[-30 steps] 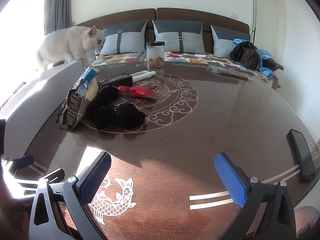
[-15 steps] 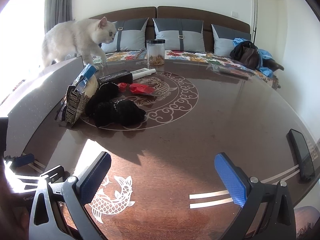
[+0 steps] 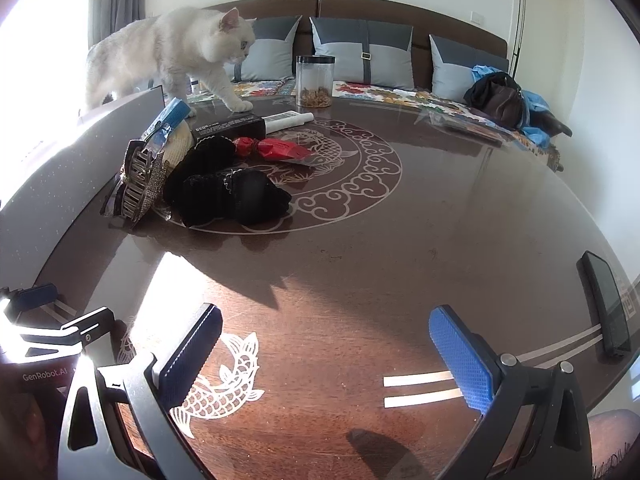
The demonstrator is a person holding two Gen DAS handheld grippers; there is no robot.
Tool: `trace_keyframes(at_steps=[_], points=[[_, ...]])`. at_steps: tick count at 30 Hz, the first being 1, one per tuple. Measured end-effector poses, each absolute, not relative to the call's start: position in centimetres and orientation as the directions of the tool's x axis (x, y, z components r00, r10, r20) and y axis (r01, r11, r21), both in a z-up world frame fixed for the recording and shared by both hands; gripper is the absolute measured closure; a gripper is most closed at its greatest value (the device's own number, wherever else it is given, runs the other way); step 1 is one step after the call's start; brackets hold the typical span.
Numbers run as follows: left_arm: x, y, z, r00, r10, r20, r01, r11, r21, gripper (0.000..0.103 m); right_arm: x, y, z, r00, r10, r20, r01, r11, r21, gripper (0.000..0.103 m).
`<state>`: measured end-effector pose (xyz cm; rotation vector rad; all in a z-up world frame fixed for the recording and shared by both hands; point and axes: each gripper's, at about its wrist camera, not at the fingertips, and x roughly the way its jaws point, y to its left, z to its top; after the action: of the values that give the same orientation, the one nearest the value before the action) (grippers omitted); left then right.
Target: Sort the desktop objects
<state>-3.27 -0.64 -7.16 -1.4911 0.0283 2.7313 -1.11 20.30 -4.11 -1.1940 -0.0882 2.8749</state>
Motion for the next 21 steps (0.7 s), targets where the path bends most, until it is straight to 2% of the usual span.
trace_keyframes(at_steps=[21], points=[[-3.43, -0.88, -7.15, -0.524, 0.043, -0.851, -0.08, -0.997, -0.001, 0.0, -0.98, 19.7, -4.65, -0.691, 0.05, -0.721, 0.02, -0.996, -0.088, 0.0]])
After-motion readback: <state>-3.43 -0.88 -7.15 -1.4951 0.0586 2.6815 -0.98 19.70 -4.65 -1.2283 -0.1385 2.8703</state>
